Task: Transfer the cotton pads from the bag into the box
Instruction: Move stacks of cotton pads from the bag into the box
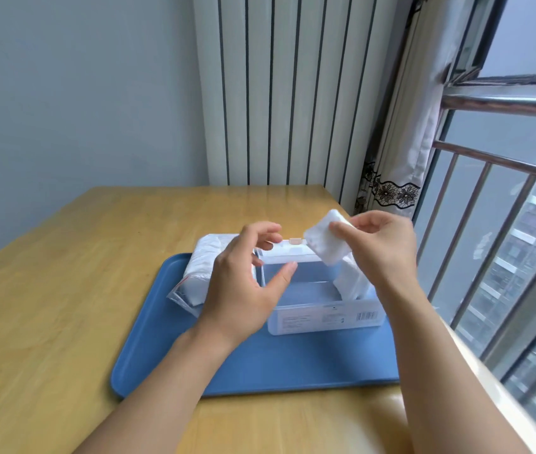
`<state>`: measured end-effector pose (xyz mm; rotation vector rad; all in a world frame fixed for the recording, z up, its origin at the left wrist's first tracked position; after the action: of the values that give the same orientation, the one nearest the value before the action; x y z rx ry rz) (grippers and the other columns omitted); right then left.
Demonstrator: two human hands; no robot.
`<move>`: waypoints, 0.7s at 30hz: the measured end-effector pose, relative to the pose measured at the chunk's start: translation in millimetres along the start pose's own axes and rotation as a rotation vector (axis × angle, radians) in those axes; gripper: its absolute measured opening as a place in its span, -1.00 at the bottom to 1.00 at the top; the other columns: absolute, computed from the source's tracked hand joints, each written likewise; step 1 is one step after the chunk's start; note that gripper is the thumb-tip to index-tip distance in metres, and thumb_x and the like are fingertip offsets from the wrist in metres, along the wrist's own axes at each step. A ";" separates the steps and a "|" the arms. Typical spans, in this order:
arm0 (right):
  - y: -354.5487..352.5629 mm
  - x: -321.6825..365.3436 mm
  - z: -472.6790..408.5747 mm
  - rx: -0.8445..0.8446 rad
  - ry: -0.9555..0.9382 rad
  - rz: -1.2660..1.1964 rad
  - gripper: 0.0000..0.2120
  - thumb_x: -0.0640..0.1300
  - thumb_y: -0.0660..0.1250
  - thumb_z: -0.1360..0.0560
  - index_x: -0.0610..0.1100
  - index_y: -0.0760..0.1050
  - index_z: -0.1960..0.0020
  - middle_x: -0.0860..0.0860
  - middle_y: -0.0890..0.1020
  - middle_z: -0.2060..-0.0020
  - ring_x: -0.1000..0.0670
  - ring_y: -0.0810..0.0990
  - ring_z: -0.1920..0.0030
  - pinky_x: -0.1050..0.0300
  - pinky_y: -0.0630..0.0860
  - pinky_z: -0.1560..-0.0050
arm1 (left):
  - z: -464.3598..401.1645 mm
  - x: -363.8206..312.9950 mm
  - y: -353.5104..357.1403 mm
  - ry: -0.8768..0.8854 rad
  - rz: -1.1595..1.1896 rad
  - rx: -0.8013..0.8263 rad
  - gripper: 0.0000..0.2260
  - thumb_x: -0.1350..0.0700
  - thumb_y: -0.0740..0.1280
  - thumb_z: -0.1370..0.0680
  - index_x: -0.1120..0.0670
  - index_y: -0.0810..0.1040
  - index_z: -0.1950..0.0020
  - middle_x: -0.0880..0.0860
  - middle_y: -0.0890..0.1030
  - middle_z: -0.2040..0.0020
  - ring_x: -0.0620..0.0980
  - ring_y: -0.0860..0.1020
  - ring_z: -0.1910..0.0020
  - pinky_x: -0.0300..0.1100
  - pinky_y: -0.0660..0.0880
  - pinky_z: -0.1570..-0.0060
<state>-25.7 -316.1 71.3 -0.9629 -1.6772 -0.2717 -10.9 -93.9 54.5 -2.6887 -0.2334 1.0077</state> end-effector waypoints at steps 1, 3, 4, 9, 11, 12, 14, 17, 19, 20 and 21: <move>-3.8 -2.0 -0.1 -0.051 0.012 0.099 -0.80 0.05 0.53 -0.26 -0.06 0.63 0.28 0.05 0.67 0.37 0.05 0.61 0.32 0.18 0.45 0.30 | 1.0 -5.2 1.3 0.097 -0.132 0.019 -0.69 0.08 0.50 -0.44 -0.05 0.54 -0.14 -0.14 0.63 -0.01 -0.14 0.57 -0.04 -0.32 0.45 -0.03; 0.0 -2.4 4.7 -0.026 0.019 0.227 -0.82 0.04 0.51 -0.24 -0.05 0.60 0.32 0.06 0.65 0.37 0.03 0.62 0.29 0.18 0.45 0.32 | 2.6 -7.3 7.0 0.187 -0.288 0.098 -0.76 -0.01 0.48 -0.44 -0.02 0.58 -0.06 -0.19 0.61 0.03 -0.09 0.55 -0.02 -0.20 0.43 -0.08; 4.2 -1.5 8.1 0.000 0.020 0.278 -0.82 0.04 0.50 -0.23 -0.05 0.59 0.32 0.06 0.64 0.36 0.02 0.61 0.28 0.18 0.43 0.33 | 3.4 -4.4 10.1 0.183 -0.328 0.147 -0.77 -0.06 0.47 -0.43 -0.03 0.59 -0.03 -0.21 0.59 0.05 -0.09 0.54 -0.02 -0.16 0.41 -0.09; 19.2 -5.0 12.9 0.063 -0.065 0.597 -0.86 -0.02 0.46 -0.29 -0.08 0.57 0.27 0.02 0.60 0.32 -0.12 0.57 0.23 0.12 0.43 0.28 | 7.7 5.2 16.6 0.160 -0.398 0.292 -0.71 -0.28 0.37 -0.41 -0.07 0.62 0.14 -0.22 0.60 0.19 -0.14 0.52 0.08 -0.17 0.32 -0.15; 20.1 -9.0 10.4 0.048 -0.078 0.685 -0.85 -0.05 0.44 -0.31 -0.12 0.56 0.23 -0.03 0.61 0.27 -0.17 0.57 0.21 0.10 0.48 0.25 | 9.0 7.7 20.2 0.159 -0.429 0.358 -0.64 -0.34 0.34 -0.40 -0.05 0.60 0.25 -0.17 0.61 0.26 -0.11 0.53 0.15 -0.13 0.37 -0.13; 20.4 -10.8 9.1 0.045 -0.073 0.715 -0.86 -0.07 0.44 -0.32 -0.13 0.56 0.21 -0.05 0.60 0.25 -0.19 0.56 0.21 0.09 0.48 0.24 | 9.8 9.4 22.6 0.158 -0.444 0.396 -0.62 -0.34 0.34 -0.40 -0.04 0.58 0.30 -0.14 0.61 0.29 -0.11 0.53 0.18 -0.11 0.39 -0.11; 21.2 -13.0 6.2 0.046 -0.069 0.759 -0.89 -0.14 0.42 -0.35 -0.12 0.53 0.16 -0.06 0.58 0.20 -0.19 0.53 0.20 0.09 0.43 0.24 | 10.5 11.4 24.4 0.150 -0.451 0.439 -0.64 -0.31 0.38 -0.40 -0.04 0.51 0.36 -0.13 0.58 0.33 -0.12 0.50 0.23 -0.08 0.43 -0.09; 22.3 -12.9 5.2 0.048 -0.117 0.766 -0.85 -0.21 0.39 -0.34 -0.10 0.49 0.12 -0.04 0.58 0.15 -0.17 0.52 0.17 0.08 0.38 0.26 | 9.8 11.3 23.8 0.140 -0.423 0.444 -0.69 -0.25 0.41 -0.40 -0.11 0.44 0.37 -0.15 0.56 0.33 -0.15 0.45 0.25 -0.06 0.44 -0.08; 22.6 -9.9 7.7 0.057 -0.149 0.687 -0.83 -0.14 0.43 -0.33 -0.07 0.50 0.10 0.02 0.56 0.17 -0.11 0.50 0.14 0.07 0.38 0.25 | 9.8 9.7 23.9 0.134 -0.406 0.433 -0.69 -0.26 0.42 -0.40 -0.07 0.51 0.35 -0.15 0.58 0.32 -0.14 0.47 0.23 -0.12 0.42 -0.09; 22.6 -7.6 9.7 0.062 -0.161 0.626 -0.81 -0.09 0.45 -0.33 -0.04 0.51 0.10 0.05 0.55 0.17 -0.07 0.49 0.12 0.07 0.38 0.23 | 9.6 9.3 23.8 0.130 -0.393 0.424 -0.68 -0.27 0.42 -0.40 -0.05 0.56 0.32 -0.15 0.58 0.31 -0.14 0.48 0.22 -0.15 0.41 -0.08; 22.3 -4.5 11.7 0.062 -0.179 0.567 -0.81 -0.06 0.45 -0.33 -0.02 0.52 0.09 0.07 0.54 0.17 -0.04 0.49 0.11 0.07 0.38 0.22 | 9.0 8.7 22.9 0.128 -0.378 0.410 -0.69 -0.27 0.44 -0.40 -0.05 0.60 0.28 -0.16 0.57 0.31 -0.14 0.49 0.22 -0.18 0.41 -0.07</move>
<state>-17.9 -296.6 56.7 -1.3983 -1.4855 0.2498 -9.0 -112.1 35.8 -2.2157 -0.4365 0.6793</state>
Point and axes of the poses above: each hand's wrist, its own z-axis away from the middle knuckle, its own y-axis out of the palm, x = y × z, the point moved 6 cm from there along -z, towards the middle knuckle
